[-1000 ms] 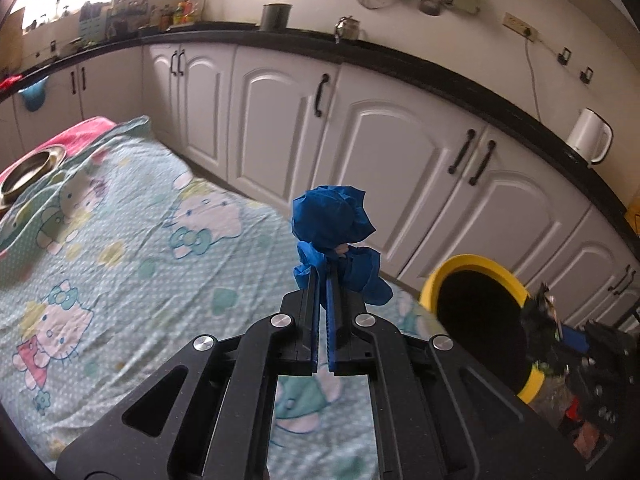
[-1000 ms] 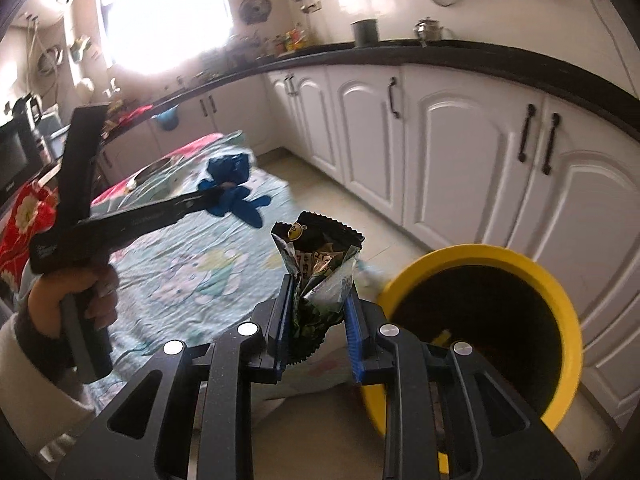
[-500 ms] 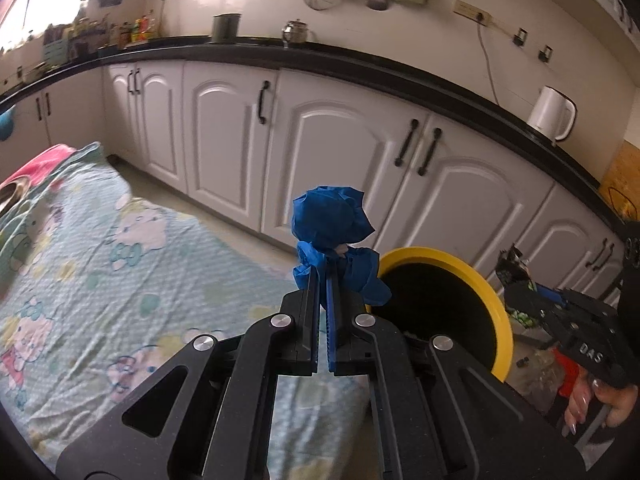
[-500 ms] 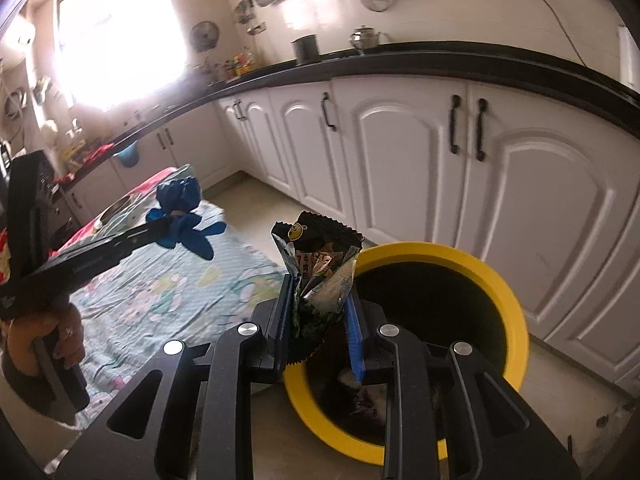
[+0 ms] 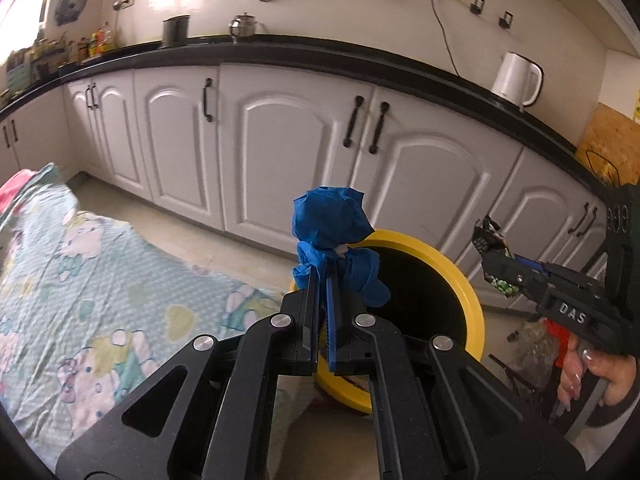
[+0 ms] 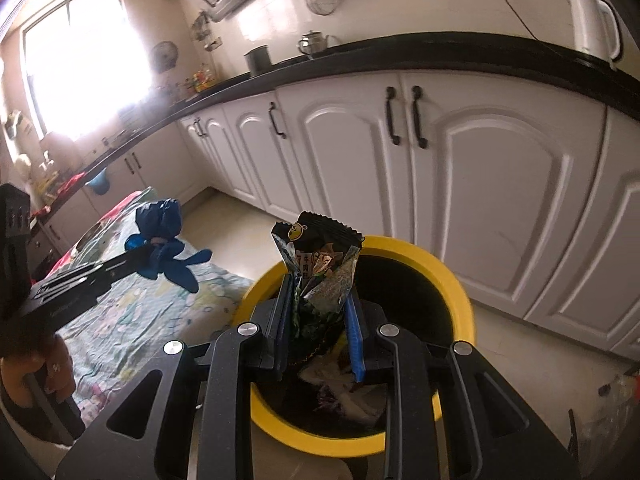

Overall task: Collect trash
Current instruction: 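Carry the blue bow and green snack bag with both tools over the yellow bin, then open both tools to drop the blue bow and snack bag into the bin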

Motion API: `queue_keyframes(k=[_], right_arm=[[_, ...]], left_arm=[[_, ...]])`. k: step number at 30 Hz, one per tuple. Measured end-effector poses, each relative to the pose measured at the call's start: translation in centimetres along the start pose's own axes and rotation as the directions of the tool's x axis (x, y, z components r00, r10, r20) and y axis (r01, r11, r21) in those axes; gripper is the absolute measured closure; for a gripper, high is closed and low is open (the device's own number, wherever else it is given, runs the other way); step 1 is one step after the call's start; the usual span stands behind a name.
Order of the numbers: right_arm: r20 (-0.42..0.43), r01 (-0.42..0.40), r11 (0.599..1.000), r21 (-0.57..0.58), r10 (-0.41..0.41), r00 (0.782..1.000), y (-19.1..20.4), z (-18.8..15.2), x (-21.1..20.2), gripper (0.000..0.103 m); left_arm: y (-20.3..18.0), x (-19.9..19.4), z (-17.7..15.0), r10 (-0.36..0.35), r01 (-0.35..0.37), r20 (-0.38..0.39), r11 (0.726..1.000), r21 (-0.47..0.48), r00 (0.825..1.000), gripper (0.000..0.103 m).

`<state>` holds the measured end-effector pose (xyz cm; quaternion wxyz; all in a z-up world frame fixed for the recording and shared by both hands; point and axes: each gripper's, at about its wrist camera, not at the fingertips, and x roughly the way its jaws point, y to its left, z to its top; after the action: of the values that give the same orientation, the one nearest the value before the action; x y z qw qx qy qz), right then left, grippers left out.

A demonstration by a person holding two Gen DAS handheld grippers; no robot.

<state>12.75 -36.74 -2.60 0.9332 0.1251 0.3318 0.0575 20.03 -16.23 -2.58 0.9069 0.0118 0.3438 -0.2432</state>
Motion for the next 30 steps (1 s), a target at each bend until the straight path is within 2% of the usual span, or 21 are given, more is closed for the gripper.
queue_keyframes(k=[13, 21, 25, 27, 29, 30], right_arm=[[-0.032, 0.04, 0.998, 0.053, -0.038, 0.999, -3.4, -0.9, 0.7, 0.079], [-0.115, 0.037, 0.998, 0.047, -0.031, 0.993, -3.9, -1.9, 2.6, 0.076], [-0.141, 0.035, 0.998, 0.052, -0.027, 0.99, -4.0, -2.3, 3.4, 0.066], [-0.143, 0.033, 0.998, 0.06, -0.025, 0.989, -4.1, -2.3, 3.4, 0.06], [-0.137, 0.038, 0.998, 0.058, -0.03, 0.99, -4.2, -2.2, 3.3, 0.058], [-0.132, 0.043, 0.997, 0.062, -0.034, 0.991, -4.2, -2.2, 3.1, 0.056]], left_arm=[[-3.9, 3.3, -1.2, -0.041, 0.045, -0.068, 0.997, 0.059, 0.997, 0.103], [-4.9, 5.9, -2.6, -0.058, 0.068, -0.14, 0.995, 0.073, 0.988, 0.103], [-4.8, 6.9, -3.0, -0.06, 0.072, -0.168, 0.995, 0.068, 0.984, 0.102], [-4.7, 7.3, -3.0, -0.057, 0.07, -0.175, 0.995, 0.066, 0.983, 0.097], [-4.5, 7.4, -3.0, -0.046, 0.058, -0.178, 0.996, 0.066, 0.983, 0.081], [-4.4, 7.4, -2.9, -0.04, 0.052, -0.177, 0.997, 0.063, 0.983, 0.076]])
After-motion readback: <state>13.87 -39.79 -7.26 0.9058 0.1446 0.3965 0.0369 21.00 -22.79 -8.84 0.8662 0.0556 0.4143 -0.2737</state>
